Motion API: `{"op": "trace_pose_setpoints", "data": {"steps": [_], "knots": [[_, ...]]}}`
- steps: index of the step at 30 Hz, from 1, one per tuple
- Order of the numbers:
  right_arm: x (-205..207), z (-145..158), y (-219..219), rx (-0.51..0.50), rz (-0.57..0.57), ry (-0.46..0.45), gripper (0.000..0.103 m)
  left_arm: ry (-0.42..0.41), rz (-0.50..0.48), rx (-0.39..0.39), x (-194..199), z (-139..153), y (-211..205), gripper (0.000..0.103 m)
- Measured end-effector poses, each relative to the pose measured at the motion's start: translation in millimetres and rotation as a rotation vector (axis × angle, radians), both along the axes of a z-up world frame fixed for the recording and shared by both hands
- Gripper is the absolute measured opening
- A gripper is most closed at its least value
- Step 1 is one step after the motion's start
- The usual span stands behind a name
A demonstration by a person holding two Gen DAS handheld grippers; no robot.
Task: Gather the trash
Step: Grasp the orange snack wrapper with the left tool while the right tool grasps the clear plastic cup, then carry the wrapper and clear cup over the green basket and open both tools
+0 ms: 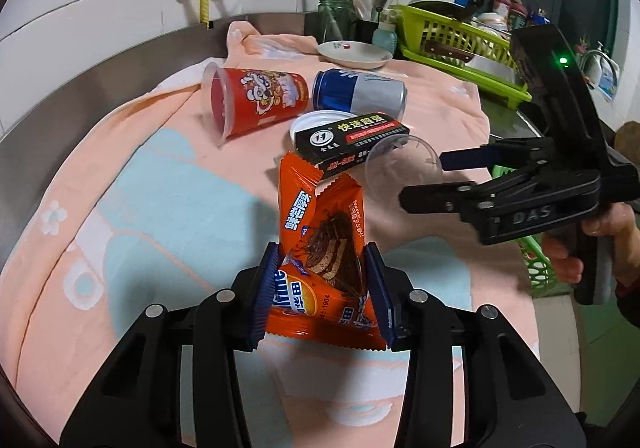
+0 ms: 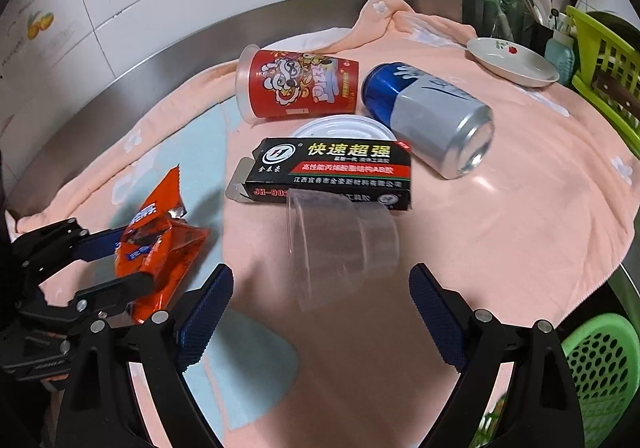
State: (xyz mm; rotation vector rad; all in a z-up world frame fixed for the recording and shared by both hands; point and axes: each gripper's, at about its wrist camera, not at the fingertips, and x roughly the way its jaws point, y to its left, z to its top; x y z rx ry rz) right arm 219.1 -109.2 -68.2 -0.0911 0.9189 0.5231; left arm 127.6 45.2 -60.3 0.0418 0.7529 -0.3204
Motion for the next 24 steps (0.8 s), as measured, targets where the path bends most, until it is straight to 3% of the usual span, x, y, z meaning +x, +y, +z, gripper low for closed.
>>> {"op": "trace_pose_setpoints", "data": {"steps": [10,16,18,24], "knots": [[14,-15,19,-0.058,-0.045,-0.006,0.08,-0.003,0.017,-0.024,0,1,8,0.042],[18,-23,22,-0.096,-0.069,-0.022,0.069,0.003,0.015,-0.027,1,-2,8,0.042],[19,-23,22,-0.119,-0.08,-0.033,0.06,0.005,0.016,-0.025,1,-3,8,0.042],[16,-21,12,-0.099,-0.093,-0.034,0.06,0.001,0.014,-0.028,-1,0,6,0.042]]}}
